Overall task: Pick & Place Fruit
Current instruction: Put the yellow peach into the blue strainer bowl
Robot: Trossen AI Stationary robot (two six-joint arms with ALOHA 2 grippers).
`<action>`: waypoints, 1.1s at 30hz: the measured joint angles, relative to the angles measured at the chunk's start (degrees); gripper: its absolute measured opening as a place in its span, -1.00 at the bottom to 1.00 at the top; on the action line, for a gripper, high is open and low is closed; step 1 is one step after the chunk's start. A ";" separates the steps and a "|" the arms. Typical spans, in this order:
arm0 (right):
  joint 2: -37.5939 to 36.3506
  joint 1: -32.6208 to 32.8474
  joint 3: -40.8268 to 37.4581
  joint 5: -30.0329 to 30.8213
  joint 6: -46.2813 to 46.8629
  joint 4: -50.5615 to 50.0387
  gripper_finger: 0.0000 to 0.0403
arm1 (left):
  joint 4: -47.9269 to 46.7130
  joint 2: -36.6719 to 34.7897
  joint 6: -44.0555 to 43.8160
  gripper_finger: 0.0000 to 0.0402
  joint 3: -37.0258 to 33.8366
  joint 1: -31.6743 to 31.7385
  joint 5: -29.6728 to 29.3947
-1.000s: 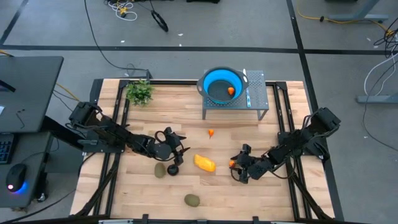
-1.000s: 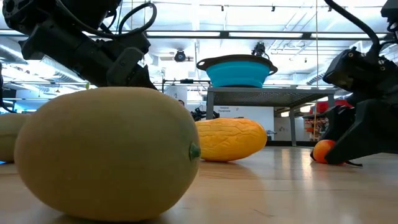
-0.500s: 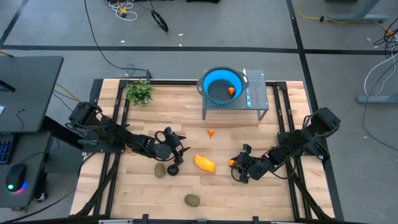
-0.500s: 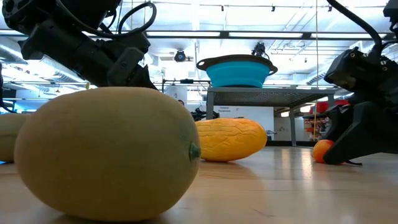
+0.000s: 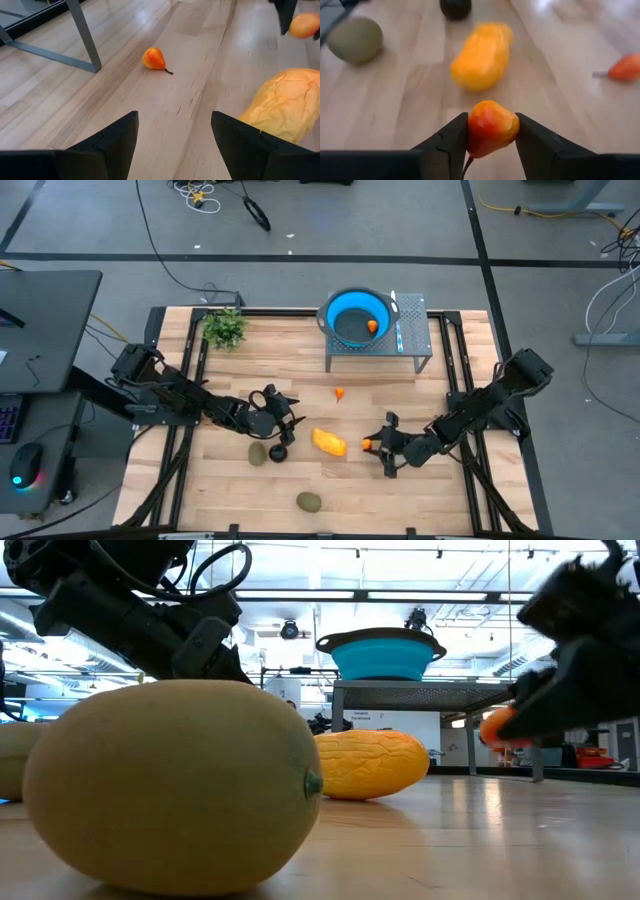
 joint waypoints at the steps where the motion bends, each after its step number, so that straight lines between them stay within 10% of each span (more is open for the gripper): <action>1: -0.76 0.01 0.24 0.33 -0.92 0.05 -0.24 | 0.00 0.00 0.05 0.29 0.01 0.00 0.00; 12: -7.56 -4.74 3.28 23.28 -19.80 8.84 -0.24 | 1.02 0.02 -0.70 0.29 0.02 0.04 -1.78; 33: -7.58 -33.76 23.22 20.21 -53.59 8.46 -0.24 | 2.15 0.11 -0.56 0.29 0.07 0.02 -0.76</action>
